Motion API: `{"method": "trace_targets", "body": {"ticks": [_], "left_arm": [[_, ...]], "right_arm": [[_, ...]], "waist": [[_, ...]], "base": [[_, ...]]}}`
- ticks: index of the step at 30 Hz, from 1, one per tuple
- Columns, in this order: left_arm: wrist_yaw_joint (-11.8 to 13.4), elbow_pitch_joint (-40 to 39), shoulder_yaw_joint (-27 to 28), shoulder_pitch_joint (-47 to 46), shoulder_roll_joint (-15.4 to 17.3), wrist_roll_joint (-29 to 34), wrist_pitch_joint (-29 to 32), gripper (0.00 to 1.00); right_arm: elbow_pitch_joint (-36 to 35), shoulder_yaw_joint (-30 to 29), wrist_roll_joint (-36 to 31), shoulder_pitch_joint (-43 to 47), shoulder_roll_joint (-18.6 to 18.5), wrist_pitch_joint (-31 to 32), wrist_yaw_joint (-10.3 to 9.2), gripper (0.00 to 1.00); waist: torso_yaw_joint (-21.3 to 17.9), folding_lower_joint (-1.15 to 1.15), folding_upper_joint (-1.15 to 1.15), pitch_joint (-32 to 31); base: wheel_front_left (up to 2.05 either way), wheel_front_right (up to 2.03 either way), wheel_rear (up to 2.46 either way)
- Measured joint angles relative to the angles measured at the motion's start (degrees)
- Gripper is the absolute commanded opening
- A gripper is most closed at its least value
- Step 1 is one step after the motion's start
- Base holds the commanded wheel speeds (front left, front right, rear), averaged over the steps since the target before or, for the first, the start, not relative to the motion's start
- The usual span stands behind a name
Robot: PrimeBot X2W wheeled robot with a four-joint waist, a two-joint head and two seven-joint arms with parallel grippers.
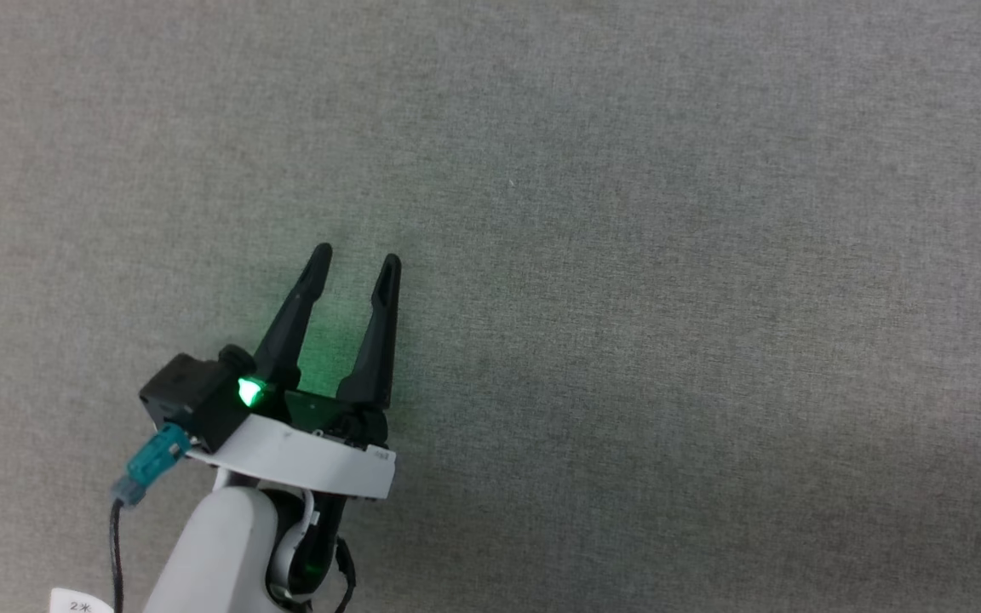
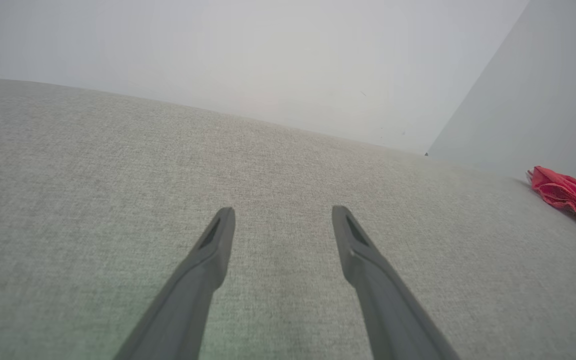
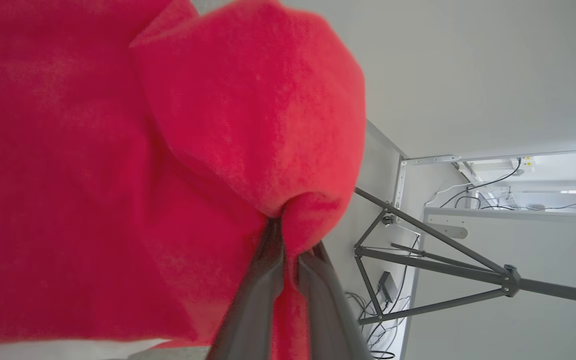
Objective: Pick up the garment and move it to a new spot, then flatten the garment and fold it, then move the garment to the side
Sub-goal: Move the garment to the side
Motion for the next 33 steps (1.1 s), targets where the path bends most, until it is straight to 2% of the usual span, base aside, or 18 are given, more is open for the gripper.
{"method": "trace_targets", "body": {"ticks": [2,4,5,6,13,17,23,28,33], "left_arm": [[0.0,0.13,-0.21,-0.44,0.03,0.05,0.0,1.0],[0.01,0.29,-0.21,-0.46,0.07,0.05,0.0,1.0],[0.01,0.38,-0.16,-0.44,0.11,0.07,0.0,1.0],[0.0,0.48,-0.11,-0.41,0.12,0.07,0.0,1.0],[0.01,1.15,0.35,0.69,0.48,0.16,0.0,1.0],[0.0,1.38,0.77,1.43,0.86,0.15,0.0,1.0],[0.0,2.08,2.0,3.7,2.01,0.16,0.0,1.0],[0.0,2.7,3.44,5.83,2.87,0.32,0.0,1.0],[0.0,2.99,5.57,8.65,3.7,0.92,0.0,1.0]], "right_arm": [[2.1,-0.63,-0.38,-0.69,1.14,-0.69,0.0,0.0],[3.42,-0.91,-1.16,-0.95,2.02,-1.75,0.0,0.37],[4.11,-1.08,-1.68,-1.37,2.46,-2.2,0.01,0.48],[4.8,-1.22,-2.46,-1.79,2.82,-2.34,0.0,1.0],[8.53,-2.98,-4.54,-3.65,6.25,-6.0,0.01,1.0],[9.85,-4.46,-5.43,-4.24,8.95,-10.29,0.0,1.0],[9.89,-7.56,-3.33,-2.26,15.96,-22.03,0.0,1.0],[9.22,-9.76,-2.3,2.12,23.24,-32.42,0.0,1.0],[5.97,-13.12,-2.48,8.34,29.3,-35.87,0.0,1.0]], "waist": [[0.15,0.0,0.0,0.25],[0.21,0.0,0.0,0.14],[0.17,0.0,0.0,0.0],[0.12,0.0,0.0,-0.21],[-0.74,0.0,0.0,-2.76],[-1.43,0.0,0.0,-5.04],[-2.55,0.0,0.0,-9.41],[-3.82,0.0,0.0,-13.26],[-5.33,0.0,0.0,-16.99]], "base": [[0.0,0.0,0.0],[0.0,0.0,0.0],[0.0,0.0,0.0],[0.0,0.0,0.0],[0.0,0.0,0.0],[0.0,0.0,0.0],[0.0,0.0,0.0],[0.0,0.0,0.0],[0.0,0.0,0.0]]}}
